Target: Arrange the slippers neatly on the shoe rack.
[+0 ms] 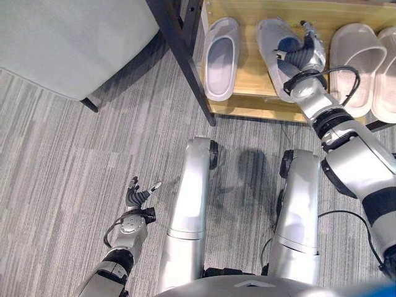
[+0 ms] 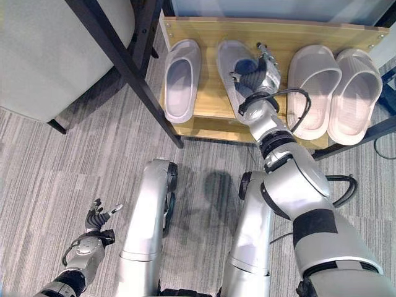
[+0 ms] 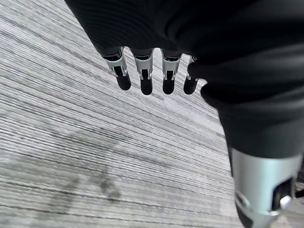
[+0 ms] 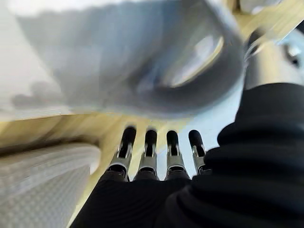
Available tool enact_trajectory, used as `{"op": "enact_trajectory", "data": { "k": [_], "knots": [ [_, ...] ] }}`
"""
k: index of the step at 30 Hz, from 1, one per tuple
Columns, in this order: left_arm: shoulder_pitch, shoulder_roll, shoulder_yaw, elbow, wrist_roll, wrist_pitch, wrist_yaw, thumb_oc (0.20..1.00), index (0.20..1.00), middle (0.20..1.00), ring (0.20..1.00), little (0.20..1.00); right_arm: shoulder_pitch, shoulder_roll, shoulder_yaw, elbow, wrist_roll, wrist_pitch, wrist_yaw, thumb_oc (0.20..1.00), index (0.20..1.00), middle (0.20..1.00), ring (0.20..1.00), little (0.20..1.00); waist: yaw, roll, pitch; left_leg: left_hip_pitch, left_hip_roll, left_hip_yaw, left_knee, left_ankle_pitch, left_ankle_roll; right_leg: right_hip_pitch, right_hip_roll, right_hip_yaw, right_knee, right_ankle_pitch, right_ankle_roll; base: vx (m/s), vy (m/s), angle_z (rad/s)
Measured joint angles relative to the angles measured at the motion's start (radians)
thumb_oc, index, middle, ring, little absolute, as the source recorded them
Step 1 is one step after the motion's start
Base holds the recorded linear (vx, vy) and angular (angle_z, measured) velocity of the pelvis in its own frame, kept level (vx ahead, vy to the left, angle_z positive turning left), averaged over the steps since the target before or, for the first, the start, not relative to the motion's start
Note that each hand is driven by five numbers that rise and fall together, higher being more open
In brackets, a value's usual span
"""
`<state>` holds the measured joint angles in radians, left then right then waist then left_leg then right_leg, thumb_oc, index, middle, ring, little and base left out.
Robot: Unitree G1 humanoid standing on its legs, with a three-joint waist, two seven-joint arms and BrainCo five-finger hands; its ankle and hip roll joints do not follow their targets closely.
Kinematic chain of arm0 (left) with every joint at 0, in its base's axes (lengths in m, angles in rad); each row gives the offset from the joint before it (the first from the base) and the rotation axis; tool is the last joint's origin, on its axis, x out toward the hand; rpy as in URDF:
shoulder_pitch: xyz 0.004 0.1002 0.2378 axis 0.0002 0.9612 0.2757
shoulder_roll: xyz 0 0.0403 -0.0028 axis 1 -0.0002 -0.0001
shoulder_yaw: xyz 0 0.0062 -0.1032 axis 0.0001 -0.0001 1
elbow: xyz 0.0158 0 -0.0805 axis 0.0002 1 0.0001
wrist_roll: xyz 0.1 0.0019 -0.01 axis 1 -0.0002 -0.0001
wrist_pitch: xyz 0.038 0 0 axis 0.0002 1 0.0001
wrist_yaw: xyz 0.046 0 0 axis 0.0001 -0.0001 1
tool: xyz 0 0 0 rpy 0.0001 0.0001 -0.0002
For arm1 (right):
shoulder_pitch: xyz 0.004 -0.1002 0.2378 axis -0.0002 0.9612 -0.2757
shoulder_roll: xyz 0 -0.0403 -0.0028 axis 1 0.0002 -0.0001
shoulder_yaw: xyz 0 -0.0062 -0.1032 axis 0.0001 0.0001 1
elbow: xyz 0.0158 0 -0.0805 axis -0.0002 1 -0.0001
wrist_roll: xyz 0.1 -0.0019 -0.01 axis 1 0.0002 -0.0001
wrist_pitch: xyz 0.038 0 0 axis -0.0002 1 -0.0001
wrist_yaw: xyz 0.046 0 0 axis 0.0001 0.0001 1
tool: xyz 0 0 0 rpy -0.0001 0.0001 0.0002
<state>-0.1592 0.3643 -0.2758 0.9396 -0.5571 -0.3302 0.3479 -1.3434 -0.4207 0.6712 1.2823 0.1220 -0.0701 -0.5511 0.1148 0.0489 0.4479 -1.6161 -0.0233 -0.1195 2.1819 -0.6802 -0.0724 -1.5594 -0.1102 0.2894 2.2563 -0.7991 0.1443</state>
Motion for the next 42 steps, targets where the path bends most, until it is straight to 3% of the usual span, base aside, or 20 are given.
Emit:
{"op": "enact_trajectory", "data": {
  "k": [9,12,18,25,32,42],
  "knots": [
    [-0.057,-0.027,-0.047,0.102,0.037,0.014,0.0,1.0,1.0,1.0,1.0,1.0,0.001,0.071,-0.008,-0.033,0.11,-0.029,-0.002,1.0,1.0,1.0,1.0,1.0,-0.021,-0.011,0.01,0.002,0.0,-0.007,0.025,0.0,0.0,0.006,0.004,0.002,0.026,-0.003,-0.006,-0.01,0.004,0.0],
    [-0.062,-0.045,-0.047,0.103,0.036,0.02,0.0,1.0,1.0,1.0,1.0,1.0,0.02,0.131,-0.076,-0.135,0.152,-0.048,-0.018,1.0,1.0,1.0,1.0,1.0,-0.056,-0.012,0.011,0.007,0.003,-0.01,0.024,0.0,0.0,0.009,0.006,0.0,0.024,-0.003,-0.006,-0.01,0.001,-0.01],
    [-0.071,-0.045,-0.046,0.106,0.038,0.044,-0.001,1.0,1.0,1.0,1.0,1.0,0.141,0.159,-0.204,-0.311,0.145,-0.056,-0.09,1.0,1.0,1.0,1.0,1.0,-0.076,-0.012,0.011,0.012,0.008,-0.014,0.027,-0.001,-0.003,0.01,0.024,-0.002,0.024,-0.003,-0.006,-0.01,-0.014,-0.03],
    [-0.057,-0.045,-0.034,0.122,0.077,0.046,0.002,1.0,1.0,1.0,1.0,1.0,0.222,0.143,-0.27,-0.45,0.027,-0.056,-0.165,1.0,1.0,1.0,1.0,1.0,-0.084,-0.012,0.011,0.023,0.023,-0.03,0.043,-0.019,-0.027,0.01,0.04,-0.005,0.034,-0.003,-0.006,0.01,-0.031,-0.08],
    [-0.063,-0.046,-0.028,0.127,0.08,0.062,0.009,1.0,1.0,1.0,1.0,1.0,0.388,0.192,-0.279,-0.517,0.021,-0.057,-0.16,1.0,1.0,1.0,1.0,1.0,-0.108,-0.013,0.018,0.025,0.023,-0.035,0.049,-0.02,-0.029,0.007,0.044,-0.006,0.047,-0.003,-0.007,0.0,-0.027,0.0],
    [-0.079,-0.047,-0.018,0.162,0.117,0.079,0.009,1.0,1.0,1.0,1.0,1.0,0.407,0.222,-0.279,-0.523,0.012,-0.07,-0.139,1.0,1.0,1.0,1.0,1.0,-0.112,-0.017,0.04,0.026,0.023,-0.039,0.055,-0.022,-0.034,0.007,0.047,-0.006,0.051,-0.003,-0.007,0.0,-0.003,0.0]
  ]
}}
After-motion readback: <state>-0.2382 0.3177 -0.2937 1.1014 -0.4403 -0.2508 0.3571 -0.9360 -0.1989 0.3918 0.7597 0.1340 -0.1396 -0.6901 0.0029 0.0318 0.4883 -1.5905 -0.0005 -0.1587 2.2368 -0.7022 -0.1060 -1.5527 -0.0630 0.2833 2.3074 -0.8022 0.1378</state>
